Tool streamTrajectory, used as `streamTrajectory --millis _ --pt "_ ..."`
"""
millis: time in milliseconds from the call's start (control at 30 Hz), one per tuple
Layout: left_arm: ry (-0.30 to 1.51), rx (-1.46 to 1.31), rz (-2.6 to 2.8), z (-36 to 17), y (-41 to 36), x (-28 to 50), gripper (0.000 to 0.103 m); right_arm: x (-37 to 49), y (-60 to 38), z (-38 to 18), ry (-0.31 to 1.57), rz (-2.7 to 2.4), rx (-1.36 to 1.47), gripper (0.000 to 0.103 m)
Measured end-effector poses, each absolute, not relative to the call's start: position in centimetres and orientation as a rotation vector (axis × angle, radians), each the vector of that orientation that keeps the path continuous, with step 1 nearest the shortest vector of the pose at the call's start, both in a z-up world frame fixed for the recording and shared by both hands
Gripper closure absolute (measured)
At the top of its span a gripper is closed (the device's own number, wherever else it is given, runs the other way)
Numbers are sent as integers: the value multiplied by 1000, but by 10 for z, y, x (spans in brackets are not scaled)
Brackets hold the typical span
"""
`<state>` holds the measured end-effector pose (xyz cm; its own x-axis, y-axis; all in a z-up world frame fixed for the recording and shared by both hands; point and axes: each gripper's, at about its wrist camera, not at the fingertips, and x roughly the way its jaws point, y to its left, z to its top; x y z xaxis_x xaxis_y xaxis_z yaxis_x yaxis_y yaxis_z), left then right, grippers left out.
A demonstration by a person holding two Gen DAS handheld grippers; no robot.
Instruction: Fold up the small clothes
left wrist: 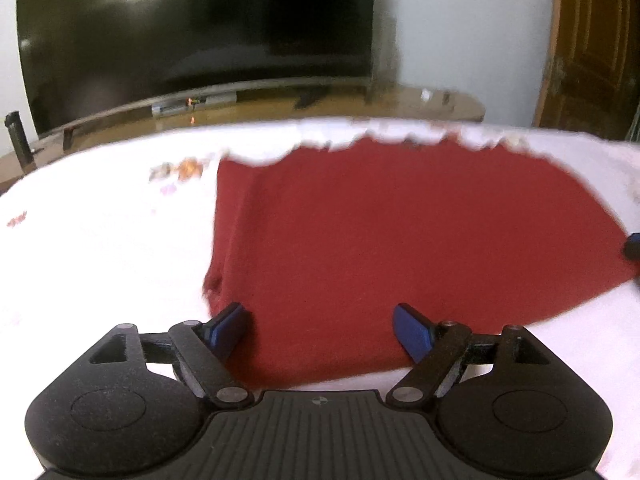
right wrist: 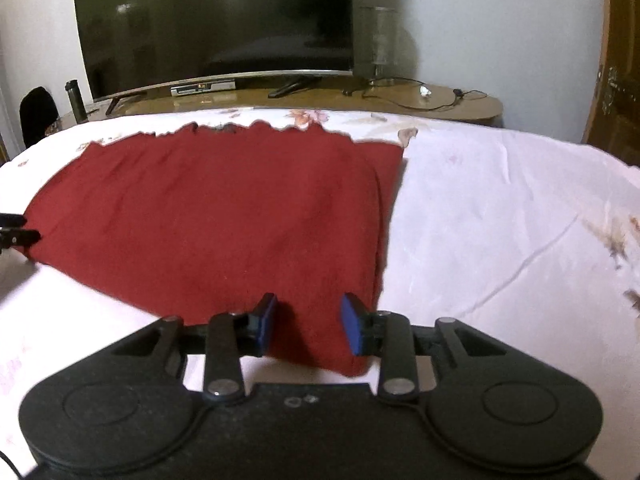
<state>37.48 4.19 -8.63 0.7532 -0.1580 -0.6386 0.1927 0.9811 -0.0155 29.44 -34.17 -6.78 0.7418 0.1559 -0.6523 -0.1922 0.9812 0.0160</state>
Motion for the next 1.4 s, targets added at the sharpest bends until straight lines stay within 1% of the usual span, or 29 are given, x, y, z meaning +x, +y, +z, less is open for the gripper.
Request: streamTrajectory --millis 33,67,133,200,233,267,367,467,567,667,733,767,800,867,967,1033,1100,1267,1333,1400 --pt "681 15 -224 -83 39 373 22 292 -338 -61 678 202 -50 63" --pt "692 3 -239 -85 34 374 22 290 -333 -55 645 223 -43 62" --pt "748 47 -209 -99 22 380 22 291 -318 -54 637 255 -50 64" --pt "714 86 -193 -111 19 378 12 296 -299 -67 677 272 -126 64" --pt "713 73 -191 -111 22 378 12 299 -291 -81 718 256 -184 64" --pt "721 62 -186 -108 24 378 12 296 -290 -88 694 248 -201 63" --pt "721 54 -146 -97 35 369 12 295 -295 -82 715 223 -148 65" --pt "710 -43 -132 -89 53 355 12 287 -293 -68 674 234 -104 64" --pt "724 -158 -125 -91 62 345 12 286 -272 -61 638 305 -83 64" --pt "770 -303 -120 -107 73 342 12 289 -236 -62 623 388 -111 65" --pt "756 -318 -125 -111 76 338 12 296 -216 -71 627 405 -156 64" --pt "758 -329 -124 -110 78 338 12 308 -212 -81 666 386 -188 64" --pt "758 -360 -123 -111 81 337 12 312 -211 -89 691 358 -207 64" --pt "745 -469 -120 -115 94 337 12 313 -221 -84 694 343 -139 64" --pt "699 -696 -108 -126 112 339 12 309 -230 -74 666 345 -83 63" --pt "689 -791 -98 -131 116 338 12 307 -230 -68 649 354 -70 63" --pt "696 -864 -113 -134 116 335 12 306 -229 -65 638 354 -57 63" --pt "689 -938 -104 -141 107 335 13 311 -232 -62 630 348 -18 63" --pt "671 -950 -91 -143 106 342 15 315 -236 -65 637 338 4 63" --pt "659 -949 -77 -145 104 350 25 318 -238 -67 646 326 26 63"
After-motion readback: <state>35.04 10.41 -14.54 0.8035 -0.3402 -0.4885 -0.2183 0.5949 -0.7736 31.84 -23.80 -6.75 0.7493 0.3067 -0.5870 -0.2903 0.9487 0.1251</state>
